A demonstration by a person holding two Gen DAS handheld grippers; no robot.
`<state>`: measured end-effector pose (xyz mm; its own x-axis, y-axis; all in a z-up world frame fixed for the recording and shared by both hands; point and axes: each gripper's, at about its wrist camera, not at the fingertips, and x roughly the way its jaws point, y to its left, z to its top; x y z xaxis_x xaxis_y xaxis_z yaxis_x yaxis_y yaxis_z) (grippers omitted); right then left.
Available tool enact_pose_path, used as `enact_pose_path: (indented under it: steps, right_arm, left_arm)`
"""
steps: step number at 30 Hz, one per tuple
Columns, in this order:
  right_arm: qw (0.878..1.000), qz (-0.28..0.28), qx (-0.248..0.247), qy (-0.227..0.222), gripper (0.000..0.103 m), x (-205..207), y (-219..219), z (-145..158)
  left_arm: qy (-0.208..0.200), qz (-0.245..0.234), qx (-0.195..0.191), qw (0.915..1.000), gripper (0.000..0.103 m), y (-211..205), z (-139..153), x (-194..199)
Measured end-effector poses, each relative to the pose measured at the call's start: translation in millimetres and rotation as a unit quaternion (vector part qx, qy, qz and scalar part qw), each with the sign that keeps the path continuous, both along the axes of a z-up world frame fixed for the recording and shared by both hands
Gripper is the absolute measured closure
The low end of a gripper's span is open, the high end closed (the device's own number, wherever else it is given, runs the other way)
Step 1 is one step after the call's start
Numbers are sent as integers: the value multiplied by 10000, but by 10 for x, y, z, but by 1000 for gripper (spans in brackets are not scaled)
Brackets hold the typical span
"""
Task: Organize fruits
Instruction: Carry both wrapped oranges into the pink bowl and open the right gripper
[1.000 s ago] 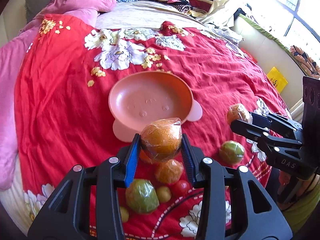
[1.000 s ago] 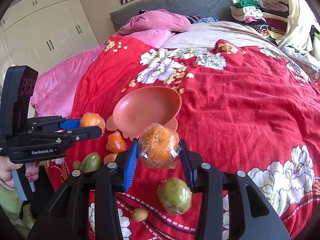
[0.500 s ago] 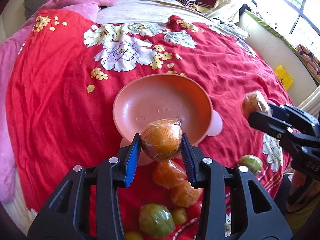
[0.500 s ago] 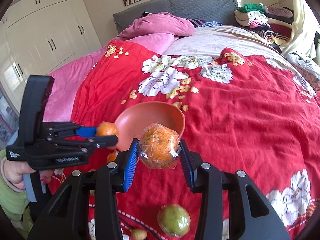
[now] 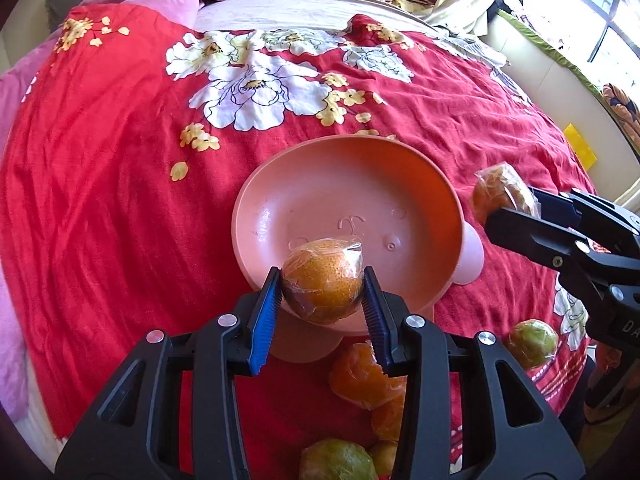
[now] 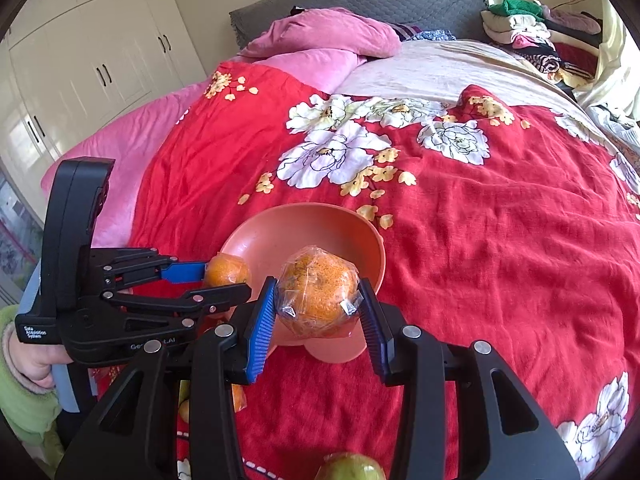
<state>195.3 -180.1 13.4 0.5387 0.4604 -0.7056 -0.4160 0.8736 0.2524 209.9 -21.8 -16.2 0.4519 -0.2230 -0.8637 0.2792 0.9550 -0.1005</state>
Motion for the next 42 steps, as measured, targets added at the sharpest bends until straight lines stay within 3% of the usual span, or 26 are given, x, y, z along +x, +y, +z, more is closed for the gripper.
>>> enact_pose_path:
  steps: [42]
  right_arm:
    - [9980,46,-382,505,63,397,247,-391]
  left_arm:
    - [107,-176,31,9998,71,-34,-120,90]
